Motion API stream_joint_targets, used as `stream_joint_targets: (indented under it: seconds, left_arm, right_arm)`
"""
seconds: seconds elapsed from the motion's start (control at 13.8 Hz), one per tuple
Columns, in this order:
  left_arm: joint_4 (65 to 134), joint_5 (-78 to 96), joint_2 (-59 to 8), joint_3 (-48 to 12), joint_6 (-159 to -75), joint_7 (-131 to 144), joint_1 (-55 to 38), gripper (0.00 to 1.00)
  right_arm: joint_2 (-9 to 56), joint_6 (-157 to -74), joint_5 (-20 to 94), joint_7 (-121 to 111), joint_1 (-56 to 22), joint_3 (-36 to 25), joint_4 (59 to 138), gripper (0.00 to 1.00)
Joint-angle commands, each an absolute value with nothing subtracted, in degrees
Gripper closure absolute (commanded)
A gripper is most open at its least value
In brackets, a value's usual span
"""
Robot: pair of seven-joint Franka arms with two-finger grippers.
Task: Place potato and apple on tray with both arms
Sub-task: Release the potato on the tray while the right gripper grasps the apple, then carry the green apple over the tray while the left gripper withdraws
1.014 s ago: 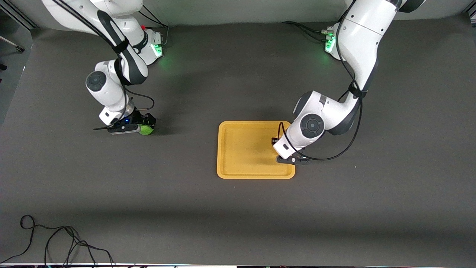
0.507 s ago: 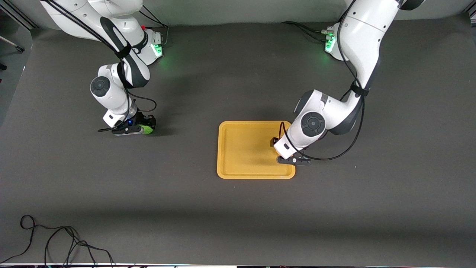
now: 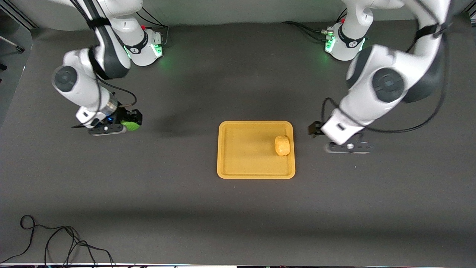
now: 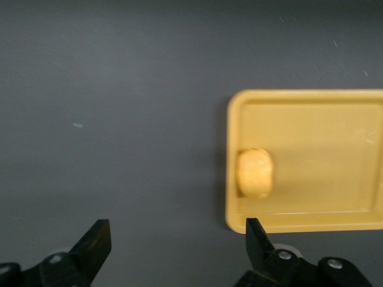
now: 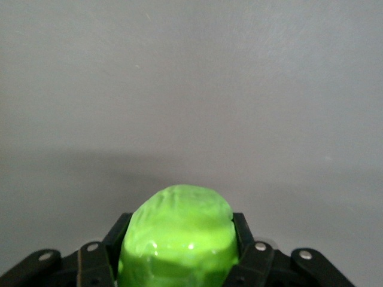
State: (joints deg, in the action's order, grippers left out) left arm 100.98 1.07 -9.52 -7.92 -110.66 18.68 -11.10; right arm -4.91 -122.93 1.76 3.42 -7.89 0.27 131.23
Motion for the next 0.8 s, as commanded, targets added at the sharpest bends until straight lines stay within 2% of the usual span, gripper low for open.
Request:
stream_joint_targets:
  seconds: [0.0,0.14,0.43,0.65,0.72]
  left_arm:
    - [103.36,-2.1,-4.85,-8.35,-108.82,15.58,-7.66,0.0]
    - [103.36,-2.02,-2.21,-8.44,-104.09,7.51,-2.67,0.0]
    - [102.14,-1.5,2.01,-8.61,-98.27,-1.22,3.25,0.0]
    - [93.54,-1.41,3.43,-8.7,-88.1,-1.58,3.08,0.0]
    - [92.73,-1.32,3.43,-8.53,-87.37,-1.93,3.34,0.0]
  right_arm:
    - [-2.99,-108.76,2.55,4.65,-8.26,0.09,116.5,0.48]
    - [-0.46,-104.79,2.55,8.94,-9.13,0.96,108.67,0.48]
    - [11.65,-100.29,2.55,24.04,-20.27,1.41,90.75,0.48]
    - [23.25,-98.0,2.46,39.24,-30.11,1.49,75.64,0.48]
    - [26.95,-97.65,2.37,43.46,-33.28,1.41,71.5,0.48]
